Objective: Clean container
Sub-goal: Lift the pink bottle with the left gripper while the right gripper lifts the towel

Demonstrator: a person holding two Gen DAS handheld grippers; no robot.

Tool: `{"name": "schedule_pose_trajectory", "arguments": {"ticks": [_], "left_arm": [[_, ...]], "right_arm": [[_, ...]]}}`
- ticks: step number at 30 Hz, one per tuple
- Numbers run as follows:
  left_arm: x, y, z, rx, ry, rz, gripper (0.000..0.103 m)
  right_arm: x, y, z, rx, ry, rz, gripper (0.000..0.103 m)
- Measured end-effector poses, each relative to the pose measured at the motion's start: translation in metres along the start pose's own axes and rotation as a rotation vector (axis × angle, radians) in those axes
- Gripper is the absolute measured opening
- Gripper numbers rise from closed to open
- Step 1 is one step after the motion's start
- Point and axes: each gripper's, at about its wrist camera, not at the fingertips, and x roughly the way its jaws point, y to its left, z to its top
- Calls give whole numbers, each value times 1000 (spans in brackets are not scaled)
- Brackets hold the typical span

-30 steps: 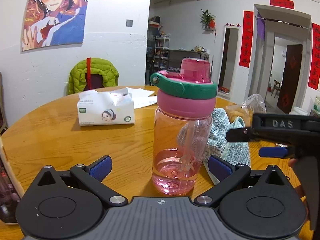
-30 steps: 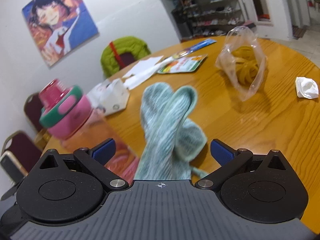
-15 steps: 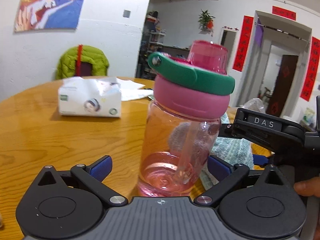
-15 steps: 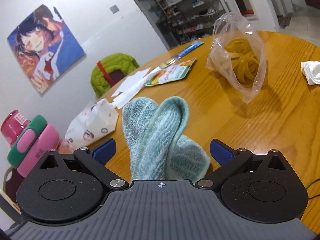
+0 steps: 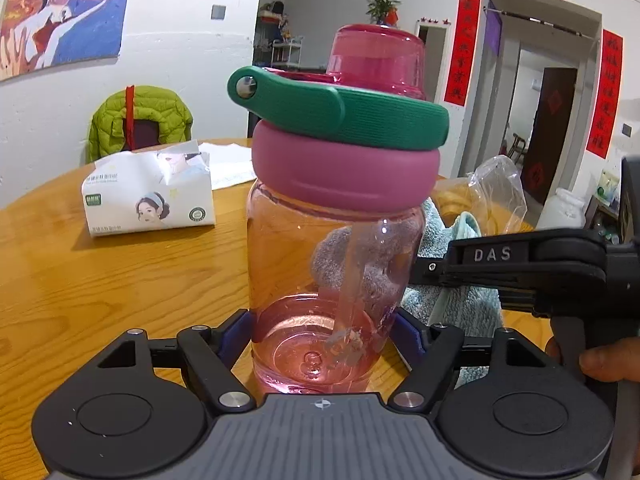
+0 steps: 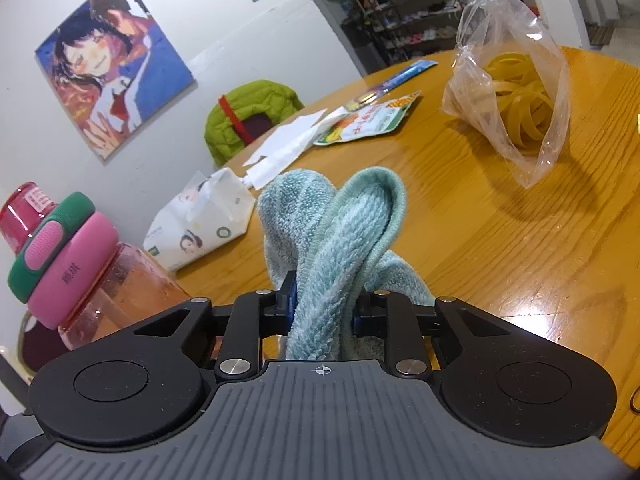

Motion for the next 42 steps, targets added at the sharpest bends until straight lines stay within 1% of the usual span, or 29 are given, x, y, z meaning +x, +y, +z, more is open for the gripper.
{"name": "schedule_pose_trajectory", "arguments": {"ticks": [3, 6, 9, 11, 12, 16, 17, 18, 19, 21, 23, 24, 39, 40, 42], "left_arm": [[-2, 8, -7, -8, -39, -42, 73], [-4, 19, -9, -29, -52, -98, 73], [-4, 30, -9, -107, -54, -144, 72], [-4, 31, -9, -123, -55, -156, 72], [-4, 29, -10, -121, -56, -156, 72], [-5, 14, -11, -33, -55, -125, 72], [-5, 9, -11, -1, -54, -115, 72], [-5, 4, -11, 32, -53, -105, 73], [-5, 0, -12, 62, -58, -94, 72], [-4, -1, -12, 81, -53, -79, 72], [-5, 0, -13, 85, -52, -83, 72], [-6, 0, -13, 87, -52, -85, 72], [-6, -1, -12, 87, -54, -84, 72], [-5, 0, -12, 86, -54, -85, 72], [-5, 0, -12, 85, -53, -86, 72]], "right_arm": [[0, 9, 6, -19, -4, -1, 22], [4, 11, 10, 1, -21, 49, 22], [8, 4, 4, 13, -1, 66, 21], [4, -4, 4, 39, -14, 89, 22], [0, -10, 5, 75, -29, 141, 22], [-14, -39, 12, 298, -102, 488, 22], [-15, -44, 13, 351, -108, 578, 22], [-13, -48, 12, 397, -95, 654, 22], [-7, -49, 10, 425, -64, 671, 22], [7, -48, 6, 452, 19, 622, 23], [22, -48, 1, 478, 101, 573, 23], [26, -47, 0, 485, 124, 557, 23], [45, -40, -9, 498, 205, 450, 23], [46, -41, -7, 504, 201, 457, 23], [40, -42, -2, 510, 152, 518, 23]]}}
